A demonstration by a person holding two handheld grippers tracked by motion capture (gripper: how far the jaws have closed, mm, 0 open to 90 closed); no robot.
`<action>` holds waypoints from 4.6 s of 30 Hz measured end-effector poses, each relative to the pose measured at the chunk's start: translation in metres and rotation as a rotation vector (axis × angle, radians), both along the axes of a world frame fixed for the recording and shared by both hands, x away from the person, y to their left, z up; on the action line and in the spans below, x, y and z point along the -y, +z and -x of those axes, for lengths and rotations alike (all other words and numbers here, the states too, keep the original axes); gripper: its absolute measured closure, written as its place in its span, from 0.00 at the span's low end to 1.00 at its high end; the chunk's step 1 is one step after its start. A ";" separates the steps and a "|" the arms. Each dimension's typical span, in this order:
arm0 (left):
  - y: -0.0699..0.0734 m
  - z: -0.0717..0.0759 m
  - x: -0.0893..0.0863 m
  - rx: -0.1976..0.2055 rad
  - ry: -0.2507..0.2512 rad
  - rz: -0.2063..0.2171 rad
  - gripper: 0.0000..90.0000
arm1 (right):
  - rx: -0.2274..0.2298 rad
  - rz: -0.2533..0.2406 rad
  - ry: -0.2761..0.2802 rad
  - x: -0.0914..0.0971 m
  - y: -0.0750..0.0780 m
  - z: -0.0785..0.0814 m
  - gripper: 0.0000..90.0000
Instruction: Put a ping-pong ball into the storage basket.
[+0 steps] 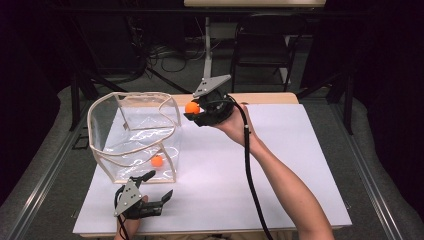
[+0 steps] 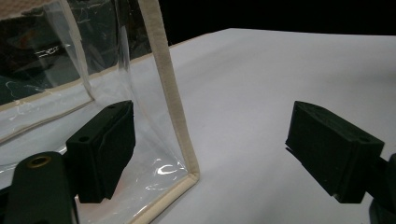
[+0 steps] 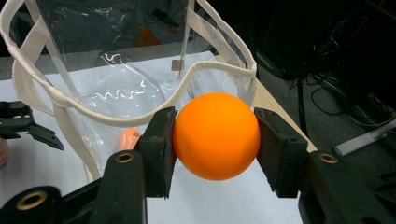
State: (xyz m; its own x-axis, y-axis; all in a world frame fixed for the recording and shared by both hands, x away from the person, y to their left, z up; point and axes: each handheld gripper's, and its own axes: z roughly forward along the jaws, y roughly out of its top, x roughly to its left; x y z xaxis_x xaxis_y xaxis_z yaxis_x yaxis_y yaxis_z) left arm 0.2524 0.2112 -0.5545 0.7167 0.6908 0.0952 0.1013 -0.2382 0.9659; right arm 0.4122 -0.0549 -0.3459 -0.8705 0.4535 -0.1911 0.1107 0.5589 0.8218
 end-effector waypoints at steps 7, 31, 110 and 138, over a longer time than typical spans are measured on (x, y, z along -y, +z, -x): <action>0.000 0.000 0.000 0.001 0.000 0.000 0.17 | 0.003 -0.002 0.006 -0.003 0.003 0.000 0.57; 0.000 -0.001 0.000 0.001 -0.002 -0.002 0.17 | 0.025 0.000 0.027 -0.017 0.013 0.002 0.57; 0.000 -0.002 0.000 0.002 -0.009 0.001 0.17 | 0.046 0.025 0.096 -0.078 0.014 0.007 0.57; 0.000 -0.002 0.000 0.003 -0.013 0.002 0.17 | 0.019 0.026 0.104 -0.094 0.001 0.005 0.57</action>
